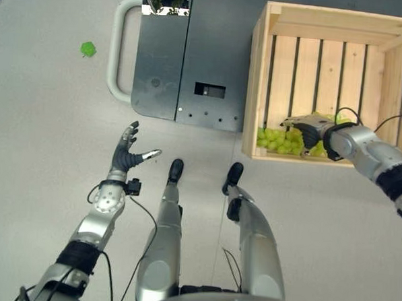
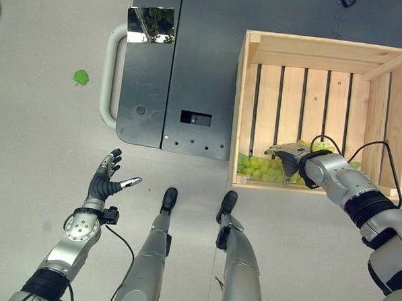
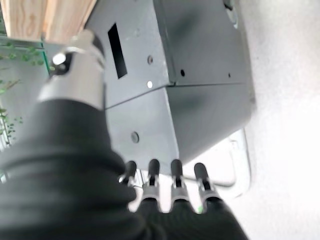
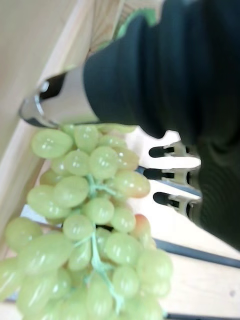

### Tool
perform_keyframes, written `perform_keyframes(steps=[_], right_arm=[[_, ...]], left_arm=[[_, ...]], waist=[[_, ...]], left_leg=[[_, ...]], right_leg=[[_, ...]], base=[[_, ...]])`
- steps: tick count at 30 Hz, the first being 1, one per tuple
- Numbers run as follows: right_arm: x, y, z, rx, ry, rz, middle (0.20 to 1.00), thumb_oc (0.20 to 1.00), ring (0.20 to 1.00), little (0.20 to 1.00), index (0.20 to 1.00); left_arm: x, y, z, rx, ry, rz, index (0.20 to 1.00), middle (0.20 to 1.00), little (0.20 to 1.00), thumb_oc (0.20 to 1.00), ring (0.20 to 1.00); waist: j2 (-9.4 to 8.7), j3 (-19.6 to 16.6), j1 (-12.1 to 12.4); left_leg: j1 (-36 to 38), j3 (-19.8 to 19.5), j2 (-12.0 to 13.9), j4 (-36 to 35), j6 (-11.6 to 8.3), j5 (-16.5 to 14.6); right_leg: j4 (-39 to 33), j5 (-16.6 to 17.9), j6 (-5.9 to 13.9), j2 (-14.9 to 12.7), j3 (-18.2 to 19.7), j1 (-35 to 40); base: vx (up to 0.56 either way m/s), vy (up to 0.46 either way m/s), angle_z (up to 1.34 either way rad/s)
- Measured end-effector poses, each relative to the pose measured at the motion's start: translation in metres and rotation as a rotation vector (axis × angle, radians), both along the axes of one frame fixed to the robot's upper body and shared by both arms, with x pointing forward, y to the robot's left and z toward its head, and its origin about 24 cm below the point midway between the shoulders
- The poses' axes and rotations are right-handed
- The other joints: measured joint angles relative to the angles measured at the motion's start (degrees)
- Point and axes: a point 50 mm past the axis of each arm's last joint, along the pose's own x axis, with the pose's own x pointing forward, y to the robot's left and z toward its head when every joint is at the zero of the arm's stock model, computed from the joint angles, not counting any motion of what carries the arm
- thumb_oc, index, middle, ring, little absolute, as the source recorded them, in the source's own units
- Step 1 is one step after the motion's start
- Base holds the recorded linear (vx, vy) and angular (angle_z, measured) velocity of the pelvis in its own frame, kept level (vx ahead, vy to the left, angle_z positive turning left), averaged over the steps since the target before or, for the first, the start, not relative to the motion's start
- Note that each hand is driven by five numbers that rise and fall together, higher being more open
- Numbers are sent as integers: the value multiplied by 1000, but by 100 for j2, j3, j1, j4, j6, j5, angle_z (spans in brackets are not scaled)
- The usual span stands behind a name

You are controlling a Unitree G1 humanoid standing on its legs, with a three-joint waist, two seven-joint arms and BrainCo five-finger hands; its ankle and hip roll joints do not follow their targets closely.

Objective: Pick up the fruits from the basket on one side to the basket on the other side

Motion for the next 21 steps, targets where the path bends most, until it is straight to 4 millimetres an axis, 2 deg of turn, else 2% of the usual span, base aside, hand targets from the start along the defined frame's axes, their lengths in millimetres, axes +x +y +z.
perform_keyframes(steps=[1, 2, 3, 4, 7, 13, 21], right_arm=[[1, 1, 1, -1, -3, -1, 1000, 1000, 1000, 1000, 1000], [1, 1, 1, -2, -4, -2, 564, 564, 564, 564, 564], [1, 0, 1, -3, -4, -2, 310, 310, 310, 310, 310], [2, 1, 3, 0, -17, -1, 200, 200, 200, 200, 200], [5, 4, 12, 0, -42, 9, 200, 200, 200, 200, 200], [8, 7, 16, -11, -60, 17, 200, 200, 200, 200, 200], [8, 9, 13, -18, -58, 24, 200, 200, 200, 200, 200]], left_arm=[[0, 0, 0, 1, 2, 1, 1000, 1000, 1000, 1000, 1000], [0, 0, 0, 1, 2, 0, 1000, 1000, 1000, 1000, 1000], [0, 0, -1, 1, 2, 0, 1000, 1000, 1000, 1000, 1000], [0, 0, -1, 1, 3, 0, 1000, 1000, 1000, 1000, 1000], [0, -1, 0, 1, 0, -3, 1000, 1000, 1000, 1000, 1000], [1, -6, -2, 4, 8, -26, 1000, 1000, 1000, 1000, 1000], [1, -8, -2, 5, 11, -33, 1000, 1000, 1000, 1000, 1000]], waist=[[5, -2, 1], [14, -3, 3], [15, -2, 3], [15, -2, -8], [29, -6, -2], [42, -4, 14], [50, 0, 32]], left_leg=[[1, -1, 0, 0, 0, 0], [1, 0, -2, -2, -1, 0], [-4, -2, -7, -1, -3, 2], [-23, 0, -20, -2, -4, 5], [-104, -4, -15, -2, -24, 18], [-219, -6, -11, 3, -43, 33], [-220, -13, -31, 1, -31, 42]], right_leg=[[9, -10, 4, -1, 0, 0], [35, -30, 12, -10, -1, -4], [65, -37, 10, -17, 0, -21], [120, -72, 8, -39, 8, -63], [192, -96, -9, -40, 9, -178], [245, -105, -27, -40, 15, -311], [262, -106, -27, -65, 15, -316]], base=[[11, -6, 3], [-3, 1, 4], [3, -11, 5], [0, 0, 0], [0, 0, 0], [0, 0, 0], [0, 0, 0]])
